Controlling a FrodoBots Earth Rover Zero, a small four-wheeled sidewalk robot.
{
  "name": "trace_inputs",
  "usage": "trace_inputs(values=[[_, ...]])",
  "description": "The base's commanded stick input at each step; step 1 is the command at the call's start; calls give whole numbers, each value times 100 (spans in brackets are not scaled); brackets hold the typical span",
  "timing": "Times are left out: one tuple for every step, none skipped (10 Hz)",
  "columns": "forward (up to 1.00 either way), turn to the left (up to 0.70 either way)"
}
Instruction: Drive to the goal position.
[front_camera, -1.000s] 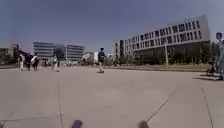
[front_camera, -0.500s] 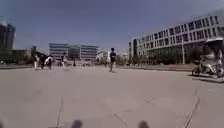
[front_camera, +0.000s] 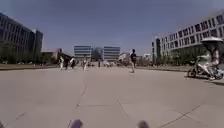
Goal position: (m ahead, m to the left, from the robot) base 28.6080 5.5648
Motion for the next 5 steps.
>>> trace_inputs(values=[[70,3],[70,2],[70,2],[70,2],[70,2]])
